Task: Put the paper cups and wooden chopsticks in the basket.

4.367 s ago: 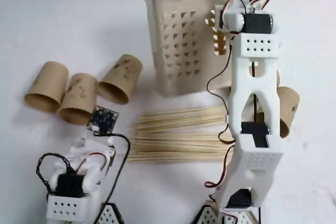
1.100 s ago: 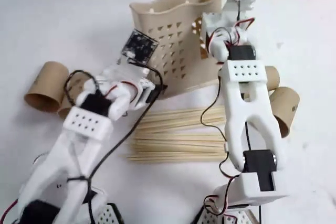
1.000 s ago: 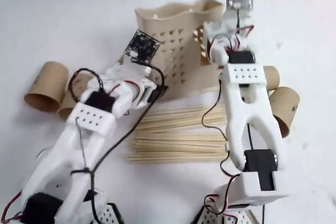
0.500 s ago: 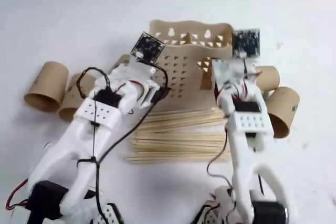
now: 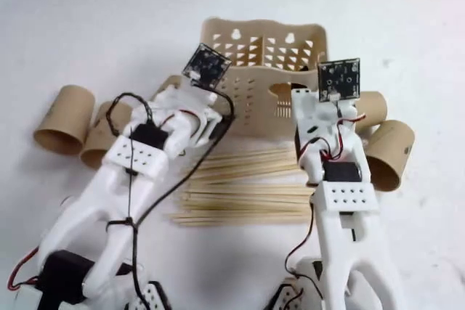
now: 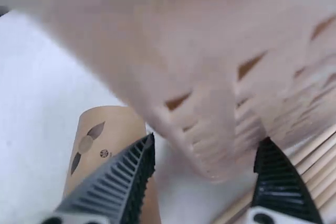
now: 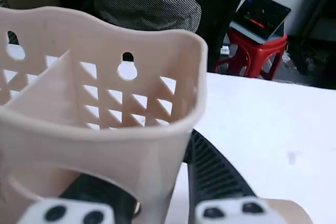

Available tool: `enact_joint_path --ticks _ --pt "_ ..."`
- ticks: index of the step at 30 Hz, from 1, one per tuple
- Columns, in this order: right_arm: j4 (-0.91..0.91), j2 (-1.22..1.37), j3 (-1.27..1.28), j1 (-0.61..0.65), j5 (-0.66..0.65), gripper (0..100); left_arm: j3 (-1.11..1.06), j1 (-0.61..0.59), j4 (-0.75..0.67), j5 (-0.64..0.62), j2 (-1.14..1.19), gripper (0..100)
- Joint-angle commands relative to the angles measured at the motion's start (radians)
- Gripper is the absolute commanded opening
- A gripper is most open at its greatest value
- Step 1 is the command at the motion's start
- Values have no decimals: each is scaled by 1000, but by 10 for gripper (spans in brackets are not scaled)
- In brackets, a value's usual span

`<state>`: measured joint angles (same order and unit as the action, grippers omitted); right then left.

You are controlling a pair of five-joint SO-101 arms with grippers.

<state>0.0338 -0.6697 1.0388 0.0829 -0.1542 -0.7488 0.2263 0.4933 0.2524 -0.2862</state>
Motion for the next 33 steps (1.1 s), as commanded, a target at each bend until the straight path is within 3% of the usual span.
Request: enact_joint_path --ticks 1,6,13,20,24,33 --pt "-99 31 -5 31 -35 17 51 -15 -58 3 65 290" --pt "-170 143 0 25 -41 17 132 -45 -55 5 170 290" --pt "-133 186 8 25 -51 21 140 -47 0 9 185 290" --pt "108 182 14 35 -52 241 138 -51 38 3 185 290" --pt "188 191 18 31 -52 296 138 -47 38 3 185 290" --pt "-125 139 195 27 -51 297 149 -53 66 2 185 290"
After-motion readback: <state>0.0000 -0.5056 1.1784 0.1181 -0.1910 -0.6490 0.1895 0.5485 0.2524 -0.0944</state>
